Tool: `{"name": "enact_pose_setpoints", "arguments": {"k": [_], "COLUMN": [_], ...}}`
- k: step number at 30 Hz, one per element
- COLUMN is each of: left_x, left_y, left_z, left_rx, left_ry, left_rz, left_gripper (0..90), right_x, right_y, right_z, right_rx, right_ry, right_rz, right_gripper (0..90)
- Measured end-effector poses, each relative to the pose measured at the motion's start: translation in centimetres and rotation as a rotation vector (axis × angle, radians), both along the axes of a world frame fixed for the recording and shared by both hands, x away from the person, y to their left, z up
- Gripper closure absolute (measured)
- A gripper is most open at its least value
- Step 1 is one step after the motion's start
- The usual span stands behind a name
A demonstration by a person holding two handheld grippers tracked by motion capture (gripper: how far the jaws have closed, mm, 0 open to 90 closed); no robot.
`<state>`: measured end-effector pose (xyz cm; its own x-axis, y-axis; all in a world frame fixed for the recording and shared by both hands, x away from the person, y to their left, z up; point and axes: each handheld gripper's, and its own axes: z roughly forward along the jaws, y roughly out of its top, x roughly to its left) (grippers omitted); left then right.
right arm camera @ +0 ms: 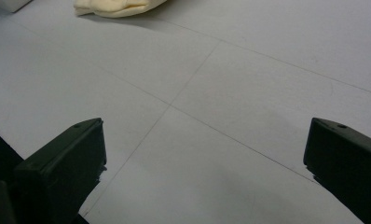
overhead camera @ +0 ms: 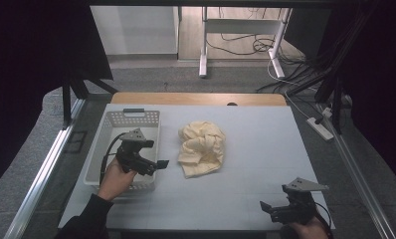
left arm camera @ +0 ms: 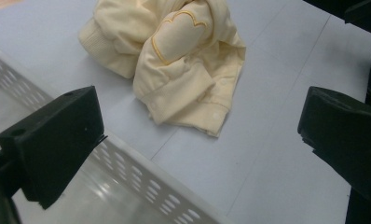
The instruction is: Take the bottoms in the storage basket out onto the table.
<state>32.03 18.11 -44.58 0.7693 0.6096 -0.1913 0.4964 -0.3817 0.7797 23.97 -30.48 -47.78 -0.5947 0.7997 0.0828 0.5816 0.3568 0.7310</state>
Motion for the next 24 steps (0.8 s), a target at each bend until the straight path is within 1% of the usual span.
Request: {"name": "enact_pose_setpoints", "arguments": {"k": [4,7,11,15,24], "left_x": [-0.5,-0.8,-1.2,-1.5,-2.5], "left_y": [0.2,0.4,0.7,1.0,1.9], "left_z": [-0.2,-0.4,-0.6,-0.6,-0.9], "left_rx": [0.001,0.01,0.006,-0.002,0.001], "left_ry": [-0.001,0.0,0.001,0.027,0.018], "left_rz": [0.006,0.012,0.021,0.024,0.058], "left_gripper": [0.0,0.0,0.0,0.0,0.0], "right_x": [0.0,0.0,0.0,0.0,0.0], "right_y": [0.0,0.0,0.0,0.0,0.0], "right_z": [0.0,0.0,0.0,0.0,0.0], "right_rx": [0.0,0.002,0.002,0.003,0.005], "right_ry": [0.002,0.002,0.002,0.002,0.003], "right_rz": [-0.002,-0.004,-0.005,-0.004,0.004], "right_gripper": [0.0,0.0,0.0,0.0,0.0]}}
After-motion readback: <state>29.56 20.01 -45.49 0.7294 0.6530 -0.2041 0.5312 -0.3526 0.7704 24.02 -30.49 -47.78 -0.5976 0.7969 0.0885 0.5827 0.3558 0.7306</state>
